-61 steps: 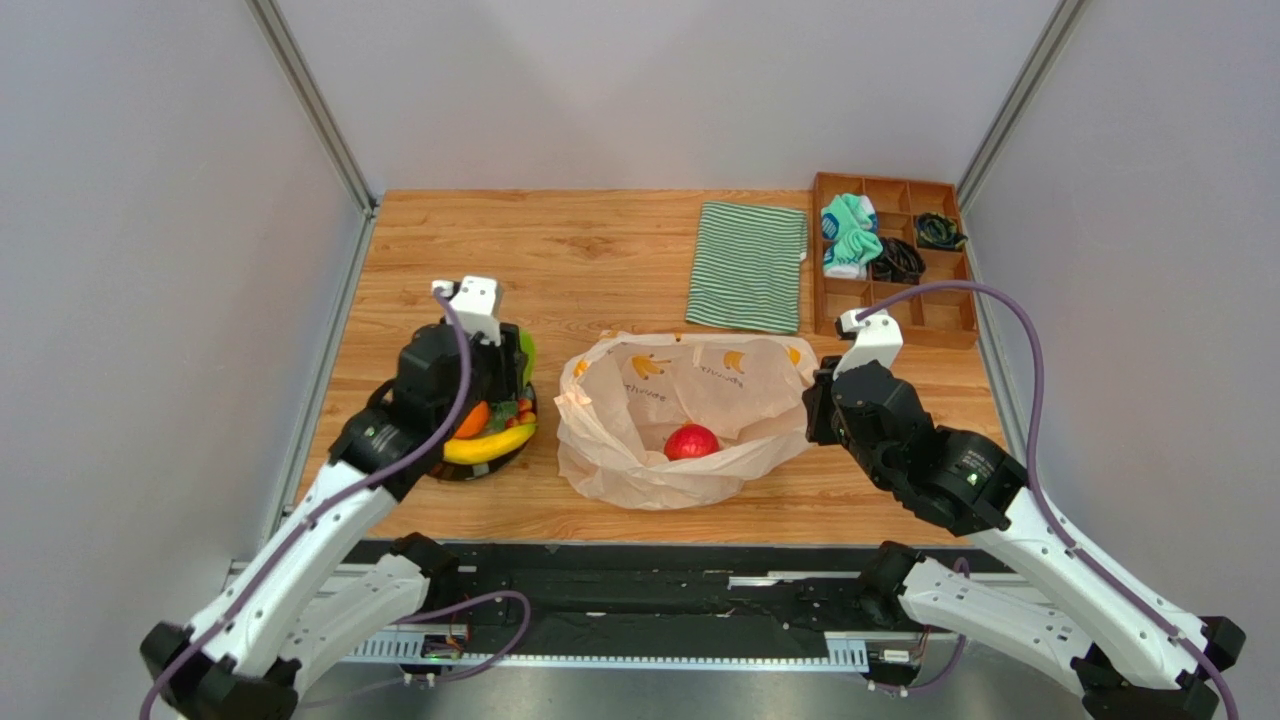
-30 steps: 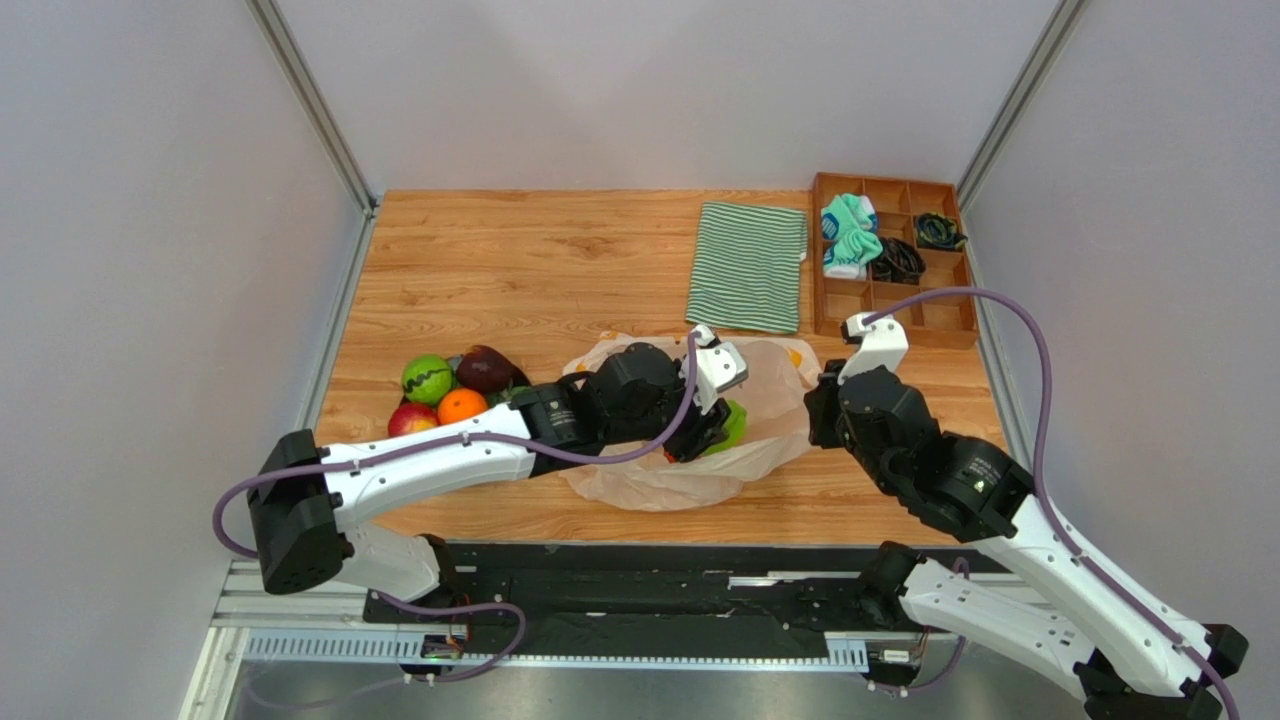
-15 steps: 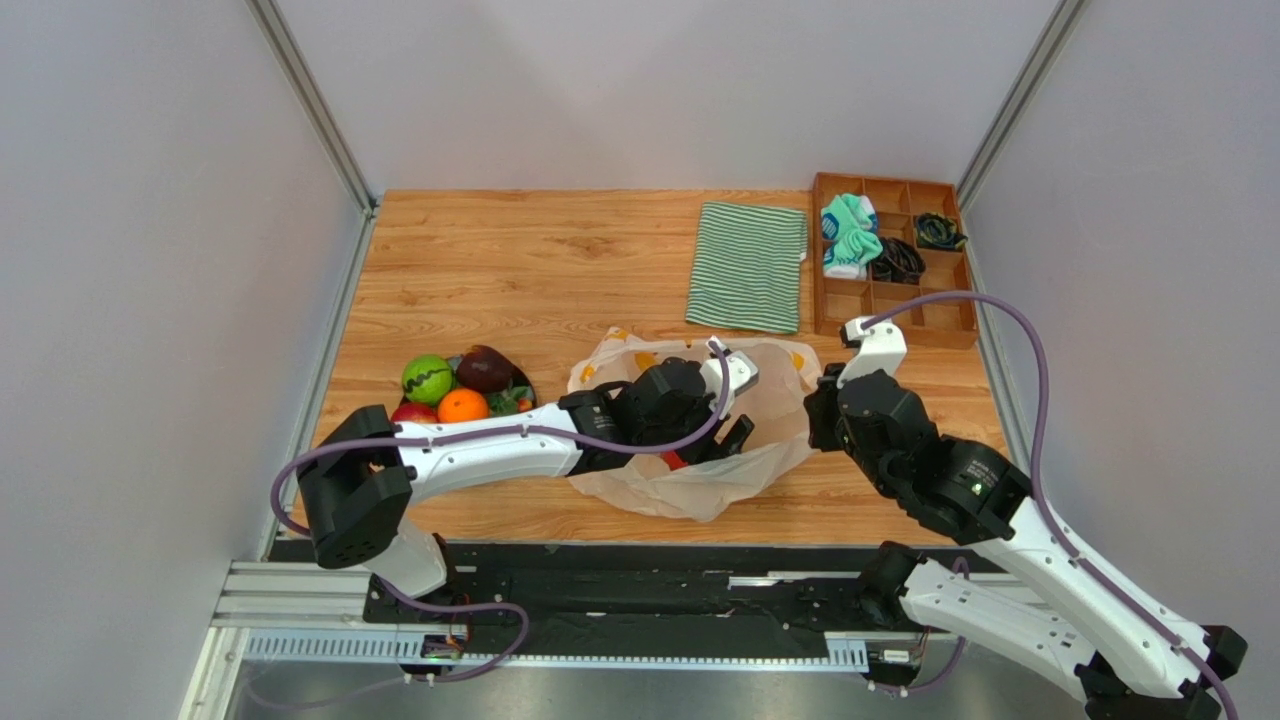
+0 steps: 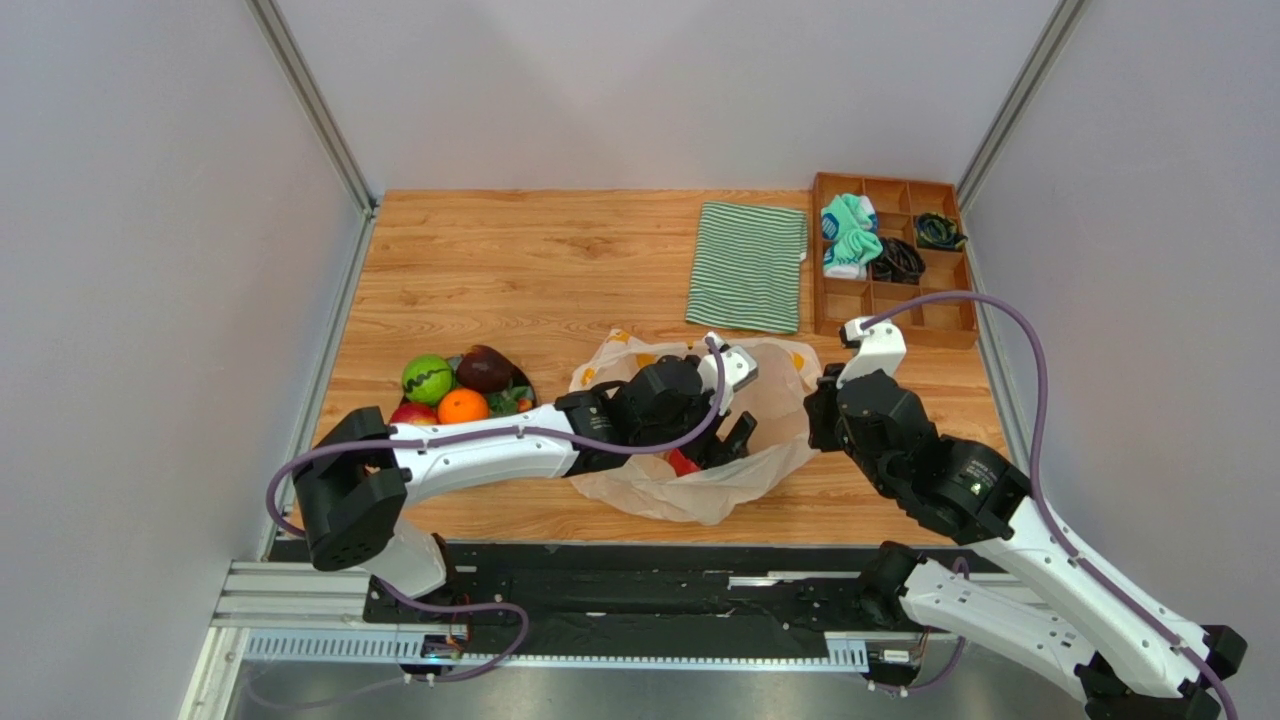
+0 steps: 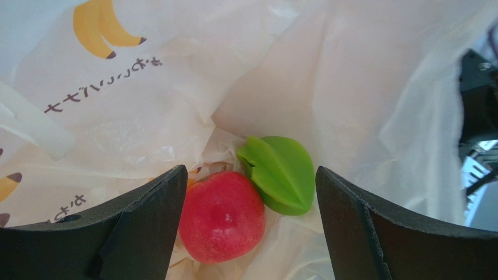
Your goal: Place the fruits into the plastic bag
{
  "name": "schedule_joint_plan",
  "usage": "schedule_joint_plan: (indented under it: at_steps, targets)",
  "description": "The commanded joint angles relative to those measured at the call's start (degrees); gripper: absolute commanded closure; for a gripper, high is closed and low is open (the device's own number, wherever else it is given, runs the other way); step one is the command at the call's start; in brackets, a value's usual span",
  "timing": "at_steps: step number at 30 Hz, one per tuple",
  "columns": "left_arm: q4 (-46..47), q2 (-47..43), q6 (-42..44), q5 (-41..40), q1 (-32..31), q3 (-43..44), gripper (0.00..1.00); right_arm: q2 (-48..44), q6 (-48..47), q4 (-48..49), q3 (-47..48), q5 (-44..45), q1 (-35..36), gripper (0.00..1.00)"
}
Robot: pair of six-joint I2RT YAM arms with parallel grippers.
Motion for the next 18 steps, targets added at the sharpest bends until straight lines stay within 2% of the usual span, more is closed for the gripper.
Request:
schedule_joint_plan:
  at_steps: [1, 6, 12, 16, 18]
  targets:
    - [9.1, -7.1, 2.2, 5.8, 0.1, -1.6, 0.11, -0.4, 0.6, 1.0, 0.2, 1.1, -0.1, 1.00]
    - [12.4, -14.2, 4.2, 13.3, 0.7, -2.6, 0.11, -0.2, 0.7, 0.9, 0.2, 1.2, -0.1, 1.00]
    - [13.0, -22.9, 5.5, 18.1, 3.3, -2.5, 0.10, -0.3, 0.8, 0.9, 0.2, 1.1, -0.1, 1.00]
    - [14.9, -28.0, 4.4, 18.7, 7.4, -5.2, 0.09, -0.4, 0.8, 0.9, 0.2, 1.0, -0.1, 1.00]
    - [14.3, -31.7, 3.5, 15.7, 9.4, -7.5, 0.09, -0.4, 0.7, 0.9, 0.2, 1.0, -0.1, 1.00]
